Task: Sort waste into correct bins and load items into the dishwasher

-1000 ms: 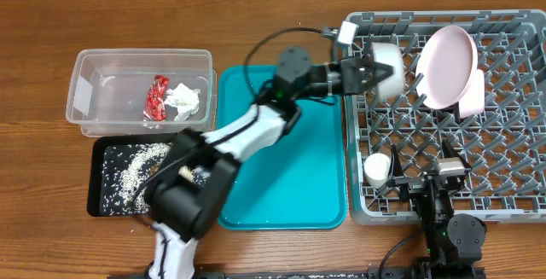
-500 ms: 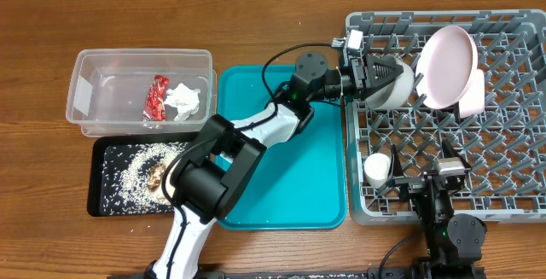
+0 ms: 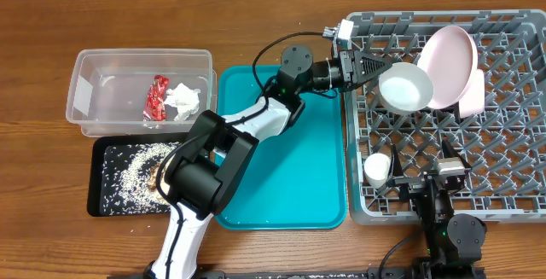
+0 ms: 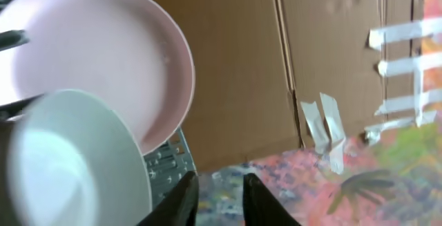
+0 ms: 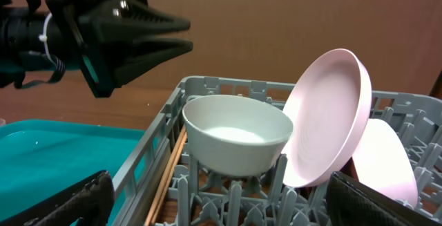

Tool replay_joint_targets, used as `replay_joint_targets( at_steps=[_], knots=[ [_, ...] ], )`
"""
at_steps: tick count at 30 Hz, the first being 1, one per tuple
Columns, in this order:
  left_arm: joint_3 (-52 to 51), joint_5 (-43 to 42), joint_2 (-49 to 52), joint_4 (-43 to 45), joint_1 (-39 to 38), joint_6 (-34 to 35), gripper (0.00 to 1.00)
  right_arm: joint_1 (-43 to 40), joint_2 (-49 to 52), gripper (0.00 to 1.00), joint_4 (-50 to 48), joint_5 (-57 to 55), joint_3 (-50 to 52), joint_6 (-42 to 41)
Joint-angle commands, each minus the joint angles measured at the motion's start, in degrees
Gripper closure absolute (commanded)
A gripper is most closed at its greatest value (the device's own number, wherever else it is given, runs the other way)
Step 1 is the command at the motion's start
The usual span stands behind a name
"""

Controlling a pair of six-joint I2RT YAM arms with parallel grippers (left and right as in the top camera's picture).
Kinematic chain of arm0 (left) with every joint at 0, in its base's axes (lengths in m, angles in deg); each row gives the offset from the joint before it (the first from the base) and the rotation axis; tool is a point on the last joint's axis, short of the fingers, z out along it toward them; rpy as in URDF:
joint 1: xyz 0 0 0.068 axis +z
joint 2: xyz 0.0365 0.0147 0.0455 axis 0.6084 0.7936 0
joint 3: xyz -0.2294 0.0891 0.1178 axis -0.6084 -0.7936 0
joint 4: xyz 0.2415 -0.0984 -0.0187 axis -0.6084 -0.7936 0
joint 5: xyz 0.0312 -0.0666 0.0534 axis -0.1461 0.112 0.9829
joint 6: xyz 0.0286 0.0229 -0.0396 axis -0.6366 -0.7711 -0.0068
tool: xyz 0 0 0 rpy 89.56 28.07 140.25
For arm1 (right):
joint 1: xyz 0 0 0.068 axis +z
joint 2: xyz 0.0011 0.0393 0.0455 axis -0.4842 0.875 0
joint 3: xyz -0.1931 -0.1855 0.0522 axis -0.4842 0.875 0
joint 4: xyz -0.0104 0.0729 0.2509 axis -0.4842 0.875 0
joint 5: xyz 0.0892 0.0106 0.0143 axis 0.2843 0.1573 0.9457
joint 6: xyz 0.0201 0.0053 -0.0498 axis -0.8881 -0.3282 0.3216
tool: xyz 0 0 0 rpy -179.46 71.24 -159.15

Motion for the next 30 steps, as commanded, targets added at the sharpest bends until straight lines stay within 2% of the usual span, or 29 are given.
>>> replay_joint_targets(
  at_steps=[1,5,9,12,16,19,23,27,30],
  knots=[
    [4.9,-5.49,0.76,-1.46,0.42,-4.02,0.72,-0.44,-0.57,0.0,-0.24,0.0,0.59,-0.42],
    [11.56,-7.82,0.76,-15.13,0.52,-13.03,0.68,-0.44,-0.57,0.0,-0.24,0.0,0.59,-0.42],
    [22.4,-4.9,0.76,-42.97,0.61,-28.0,0.67,-0.44,-0.57,0.0,-0.24,0.0,0.59,-0.42],
    [32.76,3.89,0.76,-66.82,0.66,-39.74,0.64,-0.44,-0.57,0.0,-0.24,0.0,0.59,-0.42],
    [45.75,20.13,0.76,-89.77,-0.52,-52.59,0.62,-0.44,-0.57,0.0,-0.24,0.0,0.59,-0.42],
    [51.87,29.88,0.76,-98.55,-2.99,-60.54,0.59,-0.44,-0.57,0.0,-0.24,0.0,0.59,-0.42],
    [54.27,42.71,0.76,-104.5,-6.88,-66.18,0.56,-0.44,-0.57,0.0,-0.24,0.0,0.59,-0.42],
    [53.57,44.46,1.27,-105.33,-9.44,-69.66,0.64,-0.44,-0.57,0.0,-0.24,0.0,0.59,-0.44],
    [53.51,44.09,1.49,-104.74,-11.08,-75.32,0.65,-0.44,-0.57,0.0,-0.24,0.0,0.59,-0.42]
  ],
)
